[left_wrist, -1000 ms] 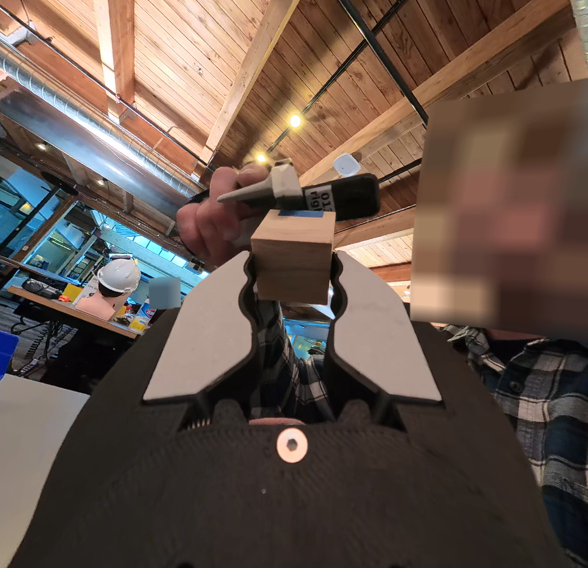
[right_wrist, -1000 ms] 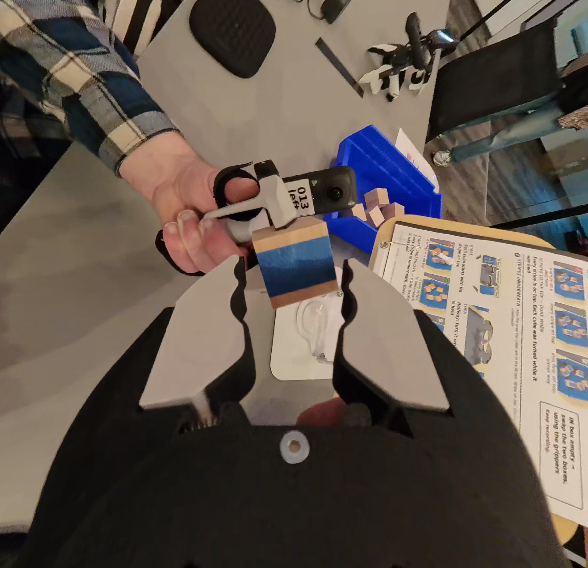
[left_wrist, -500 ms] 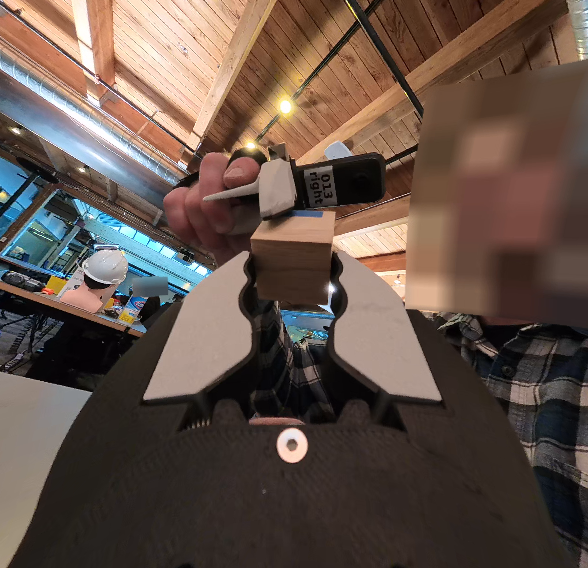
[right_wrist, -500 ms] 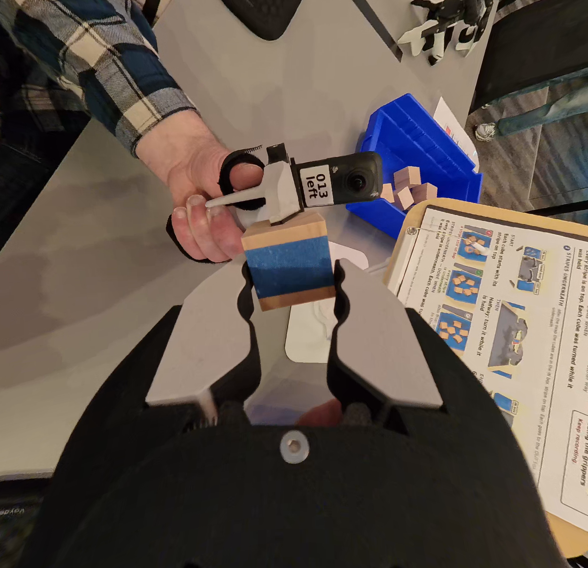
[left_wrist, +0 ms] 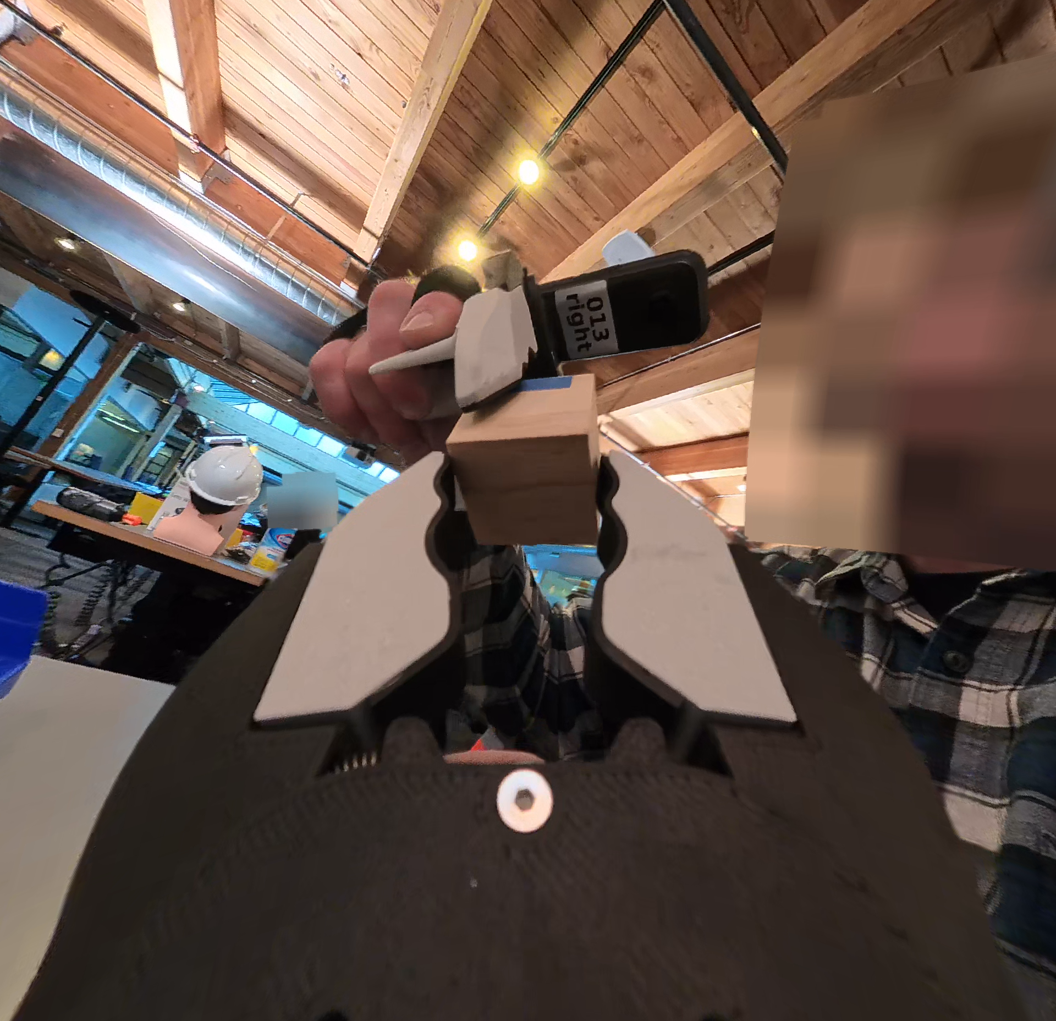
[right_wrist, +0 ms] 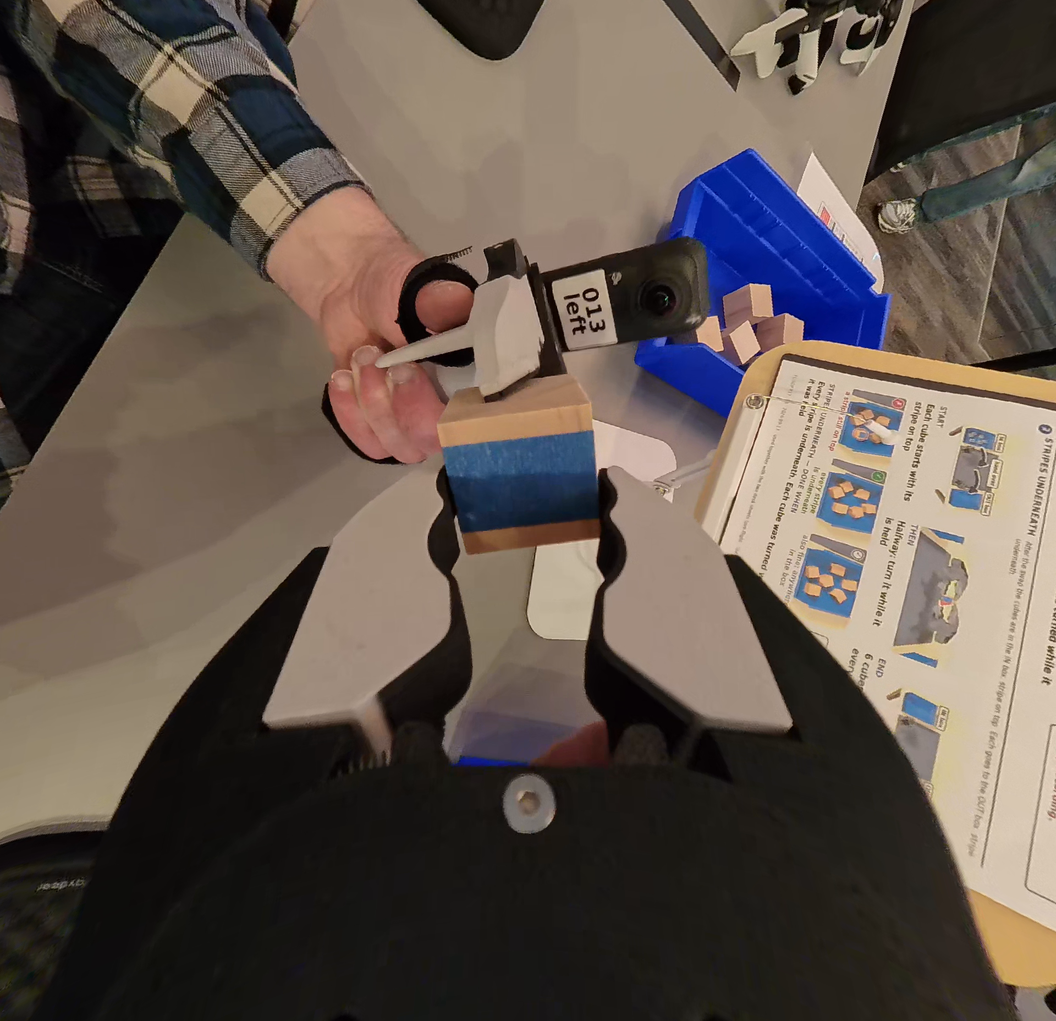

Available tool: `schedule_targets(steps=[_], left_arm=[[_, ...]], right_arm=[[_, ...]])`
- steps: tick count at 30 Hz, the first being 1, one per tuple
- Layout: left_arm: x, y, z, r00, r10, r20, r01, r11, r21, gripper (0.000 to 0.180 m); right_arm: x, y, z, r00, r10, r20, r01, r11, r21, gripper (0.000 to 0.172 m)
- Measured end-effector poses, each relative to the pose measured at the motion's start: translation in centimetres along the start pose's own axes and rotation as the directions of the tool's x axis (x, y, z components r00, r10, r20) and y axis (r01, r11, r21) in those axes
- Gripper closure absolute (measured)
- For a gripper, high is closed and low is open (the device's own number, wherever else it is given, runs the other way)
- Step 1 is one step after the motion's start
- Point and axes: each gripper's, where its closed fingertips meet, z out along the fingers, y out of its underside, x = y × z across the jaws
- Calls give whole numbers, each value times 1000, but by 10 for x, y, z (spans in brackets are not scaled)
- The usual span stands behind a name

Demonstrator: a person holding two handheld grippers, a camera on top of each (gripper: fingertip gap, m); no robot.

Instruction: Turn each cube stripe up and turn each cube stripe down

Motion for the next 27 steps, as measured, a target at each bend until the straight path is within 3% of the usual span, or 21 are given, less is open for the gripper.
schedule_targets(steps=[6, 27], left_arm=[[1, -3, 0, 997, 60, 39, -59, 998, -33, 132], [4, -2, 6, 999, 26, 25, -25, 998, -50, 134]], right_arm=[[-1, 0, -4, 1000, 20, 2, -20, 1000, 10, 125], [-2, -1, -16, 998, 58, -16, -57, 997, 56, 126]])
